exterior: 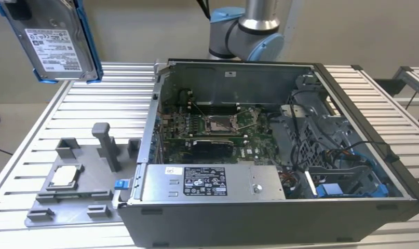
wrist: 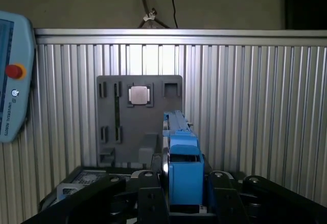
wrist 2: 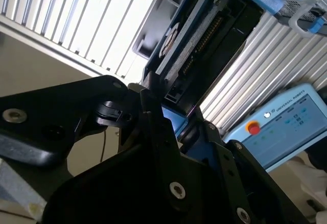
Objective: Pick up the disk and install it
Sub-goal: 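Pick up the disk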
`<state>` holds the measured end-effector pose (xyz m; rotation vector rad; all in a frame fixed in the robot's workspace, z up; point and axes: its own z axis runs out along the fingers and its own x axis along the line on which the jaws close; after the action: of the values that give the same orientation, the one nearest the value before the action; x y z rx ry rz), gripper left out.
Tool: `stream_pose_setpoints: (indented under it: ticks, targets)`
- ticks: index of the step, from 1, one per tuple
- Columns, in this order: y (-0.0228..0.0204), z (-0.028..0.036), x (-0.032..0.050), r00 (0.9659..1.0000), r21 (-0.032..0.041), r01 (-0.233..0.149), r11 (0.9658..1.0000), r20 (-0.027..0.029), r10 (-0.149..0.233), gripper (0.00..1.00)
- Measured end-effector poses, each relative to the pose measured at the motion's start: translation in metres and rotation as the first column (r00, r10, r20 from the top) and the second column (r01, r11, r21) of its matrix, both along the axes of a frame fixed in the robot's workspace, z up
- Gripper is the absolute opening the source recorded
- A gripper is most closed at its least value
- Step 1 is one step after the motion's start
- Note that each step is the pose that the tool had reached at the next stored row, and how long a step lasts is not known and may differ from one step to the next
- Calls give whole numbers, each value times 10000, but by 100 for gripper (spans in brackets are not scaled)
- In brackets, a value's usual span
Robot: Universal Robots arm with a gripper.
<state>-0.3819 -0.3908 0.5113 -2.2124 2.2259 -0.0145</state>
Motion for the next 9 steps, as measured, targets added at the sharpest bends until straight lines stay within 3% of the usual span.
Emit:
stream_pose_setpoints:
  ticks: [9]
  targets:
    - [0,0,116,10000,0,0,10000,0,0,0]
